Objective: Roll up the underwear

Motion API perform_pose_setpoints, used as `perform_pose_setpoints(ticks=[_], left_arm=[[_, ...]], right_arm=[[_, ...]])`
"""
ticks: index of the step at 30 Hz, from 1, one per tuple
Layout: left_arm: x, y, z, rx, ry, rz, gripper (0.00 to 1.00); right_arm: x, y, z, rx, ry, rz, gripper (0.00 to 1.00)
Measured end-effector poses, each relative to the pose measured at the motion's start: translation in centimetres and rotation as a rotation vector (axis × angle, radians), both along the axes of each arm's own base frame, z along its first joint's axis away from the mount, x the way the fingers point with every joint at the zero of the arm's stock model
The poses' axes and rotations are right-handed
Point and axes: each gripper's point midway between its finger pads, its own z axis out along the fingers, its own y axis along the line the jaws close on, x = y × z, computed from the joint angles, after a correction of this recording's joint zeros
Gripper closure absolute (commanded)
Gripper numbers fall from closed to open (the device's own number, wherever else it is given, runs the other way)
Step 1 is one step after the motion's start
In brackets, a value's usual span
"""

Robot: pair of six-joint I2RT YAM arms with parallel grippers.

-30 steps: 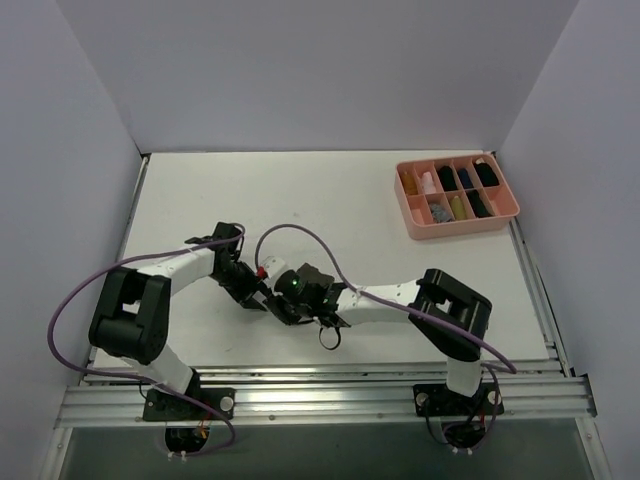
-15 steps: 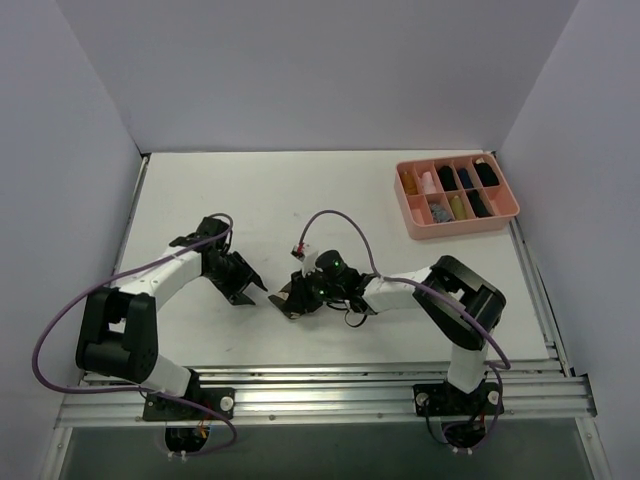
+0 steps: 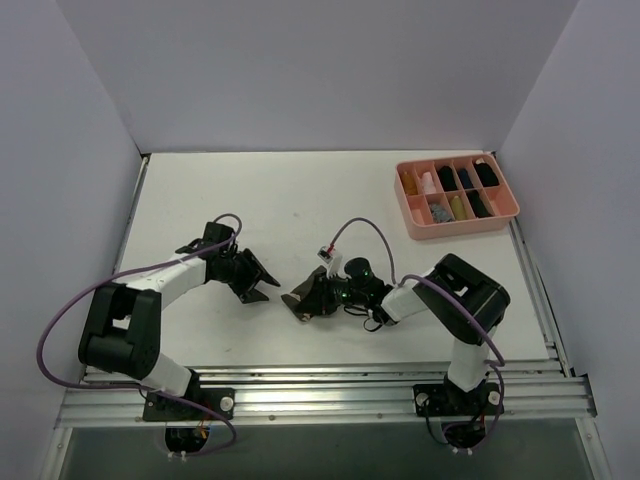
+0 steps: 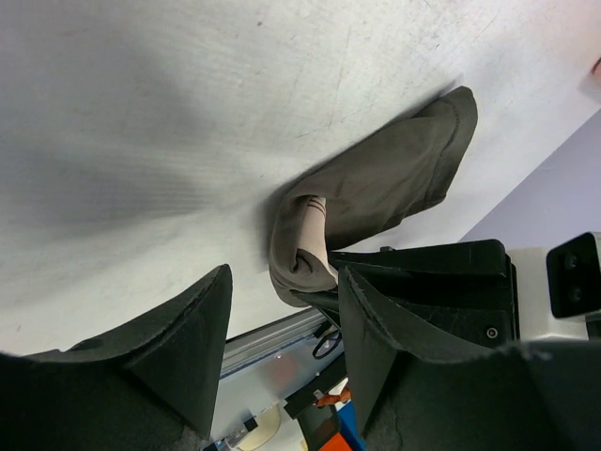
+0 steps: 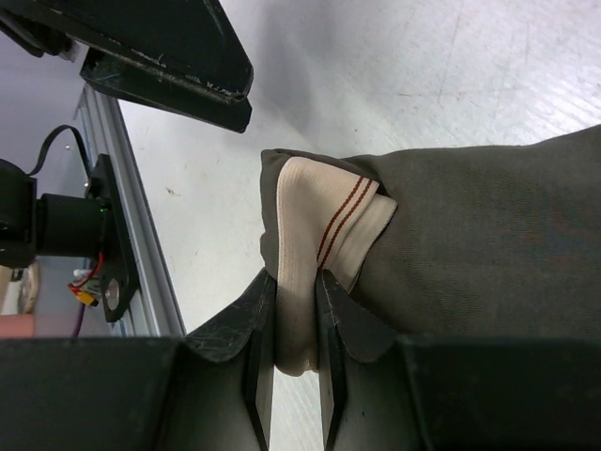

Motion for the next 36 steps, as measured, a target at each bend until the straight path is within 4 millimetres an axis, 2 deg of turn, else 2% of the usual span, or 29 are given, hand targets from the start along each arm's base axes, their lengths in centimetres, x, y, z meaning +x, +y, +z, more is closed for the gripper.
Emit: perform_pose_setpoints(ticks=[11,17,23,31,36], left_arm=[[0.9,-2.2,0.2,-0.083,-0.060,-0.068,0.43],[-0.2,-1.7,0.4,0.011,0.028,-0.040,0.39],[-1.5,-2.8,2.2,0.060,0.028,0.005,0.34],[-1.3,-4.0,-0.3,0.125,0.113,-0.009,0.34],[-1.2,-4.9,-1.1,0.163,0.143,-0.036,0.36]], right_arm=[[0.2,-1.5,0.0,0.089,0.057,-0.018,0.99],[0.3,-1.3,-0.1,0.076,0.052,-0.001,0.99],[0.3,-1.3,-0.1,0.079,0.052,0.009,0.98],[0.3,-1.3,-0.1,0.078,0.046,0.014,0.98],[0.3,-1.3,-0.1,0.077,0.044,0.017,0.98]])
